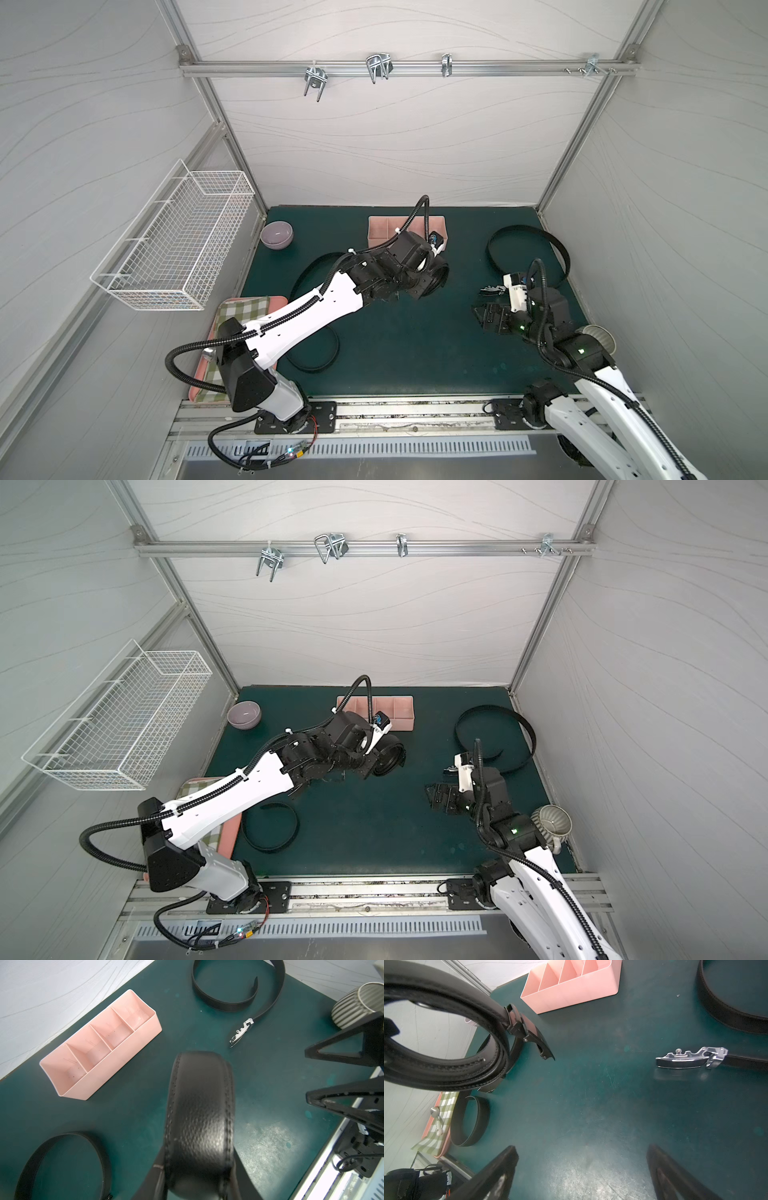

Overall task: Place the belts into the storage roll
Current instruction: Place the belt in the container.

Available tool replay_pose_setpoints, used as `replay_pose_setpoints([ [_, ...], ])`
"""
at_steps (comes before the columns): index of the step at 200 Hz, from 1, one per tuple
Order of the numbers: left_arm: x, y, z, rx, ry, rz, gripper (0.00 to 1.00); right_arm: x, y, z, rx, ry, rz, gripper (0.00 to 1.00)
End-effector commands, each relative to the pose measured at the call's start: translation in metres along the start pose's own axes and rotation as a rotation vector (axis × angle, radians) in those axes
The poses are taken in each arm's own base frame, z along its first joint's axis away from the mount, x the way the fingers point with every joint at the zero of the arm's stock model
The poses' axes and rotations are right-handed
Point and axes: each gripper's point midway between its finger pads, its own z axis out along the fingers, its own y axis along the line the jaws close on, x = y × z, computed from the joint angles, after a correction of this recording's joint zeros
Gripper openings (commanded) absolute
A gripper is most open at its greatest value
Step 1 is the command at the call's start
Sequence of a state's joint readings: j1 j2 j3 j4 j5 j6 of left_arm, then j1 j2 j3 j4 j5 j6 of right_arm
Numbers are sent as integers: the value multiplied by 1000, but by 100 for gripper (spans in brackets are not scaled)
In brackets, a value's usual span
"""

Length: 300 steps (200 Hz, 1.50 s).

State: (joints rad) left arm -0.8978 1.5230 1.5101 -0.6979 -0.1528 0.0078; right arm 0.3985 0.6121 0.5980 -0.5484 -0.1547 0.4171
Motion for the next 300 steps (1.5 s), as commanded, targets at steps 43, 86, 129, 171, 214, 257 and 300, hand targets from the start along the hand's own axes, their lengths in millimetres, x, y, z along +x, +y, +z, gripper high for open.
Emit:
replay_pose_setpoints([
  [43,-57,53,-15,-147,-159,-23,11,1,10,16,-83,27,13,99],
  [86,-65,95,-14,-205,-171,-91,11,5,15,30,-129,79,16,99],
  [129,-71,143,-12,-259,-183,-167,11,8,19,43,-173,129,18,99],
  [171,-72,198,-11,-318,-190,-253,10,6,18,52,-183,149,14,99],
  [214,-81,240,0,-386,-208,-298,9,1,18,56,-215,151,51,99],
  [257,-83,274,25,-413,-204,-348,7,-4,15,54,-222,146,73,99],
  [300,-70,285,59,-425,-168,-388,6,1,11,59,-216,161,89,99],
])
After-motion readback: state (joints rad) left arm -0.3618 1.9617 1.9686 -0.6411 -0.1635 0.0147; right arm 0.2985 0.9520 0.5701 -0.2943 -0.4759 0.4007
